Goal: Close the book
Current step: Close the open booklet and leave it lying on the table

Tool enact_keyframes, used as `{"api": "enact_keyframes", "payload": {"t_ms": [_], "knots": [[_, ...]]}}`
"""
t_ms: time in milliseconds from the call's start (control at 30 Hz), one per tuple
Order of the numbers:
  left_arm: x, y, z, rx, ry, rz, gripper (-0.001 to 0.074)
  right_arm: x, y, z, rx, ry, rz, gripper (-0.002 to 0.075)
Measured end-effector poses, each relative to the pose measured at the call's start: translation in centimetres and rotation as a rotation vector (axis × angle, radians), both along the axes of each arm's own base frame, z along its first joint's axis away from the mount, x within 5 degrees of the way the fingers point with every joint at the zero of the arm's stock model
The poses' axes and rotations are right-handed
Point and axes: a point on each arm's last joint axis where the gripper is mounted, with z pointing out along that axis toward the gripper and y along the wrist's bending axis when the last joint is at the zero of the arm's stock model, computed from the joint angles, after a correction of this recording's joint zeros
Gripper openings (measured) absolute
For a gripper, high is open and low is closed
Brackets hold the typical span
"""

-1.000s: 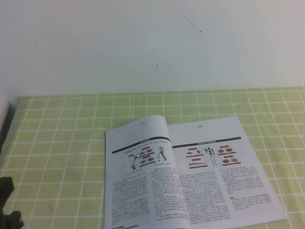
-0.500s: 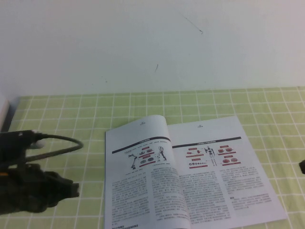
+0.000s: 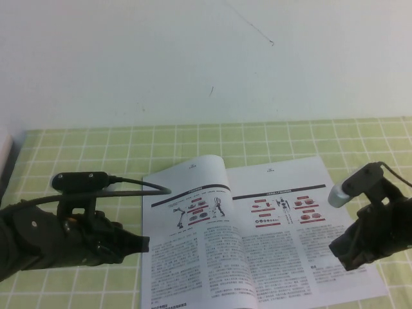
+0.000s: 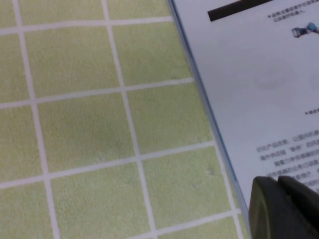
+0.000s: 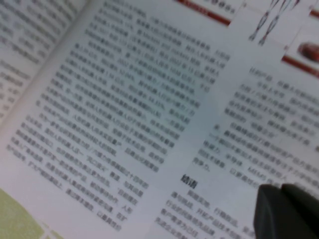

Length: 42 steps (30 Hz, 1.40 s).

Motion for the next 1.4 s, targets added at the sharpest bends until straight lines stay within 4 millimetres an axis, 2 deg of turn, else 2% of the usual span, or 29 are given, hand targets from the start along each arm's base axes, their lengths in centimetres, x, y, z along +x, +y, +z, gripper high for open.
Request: {"api": "enact_keyframes", "payload": {"t_ms": [133, 467, 800, 1100, 1400], "knots": [[0.7, 0.1, -1.1, 0.028, -0.006, 0.033, -0.0003, 0.0, 0.2, -2.1, -0.018, 0.065, 0.004, -0.0003], [1.5, 0.3, -3.9, 0.065, 0.05, 0.076, -0.0003, 0.3, 0.3, -2.4, -0.009, 0.075, -0.008, -0.0003], [1.4, 0.1, -3.9, 0.034, 0.076, 0.098, -0.0003, 0.3, 0.3, -2.4, -0.009, 0.075, -0.008, -0.0003], [0.7, -1.9, -3.9, 0.037, 0.07, 0.026, -0.0003, 0.3, 0.3, -2.4, -0.009, 0.075, -0.008, -0.0003], [1.0, -1.8, -4.6, 0.052, 0.07, 0.048, -0.0003, 0.3, 0.3, -2.4, -0.008, 0.076, -0.01, -0.0003]]}}
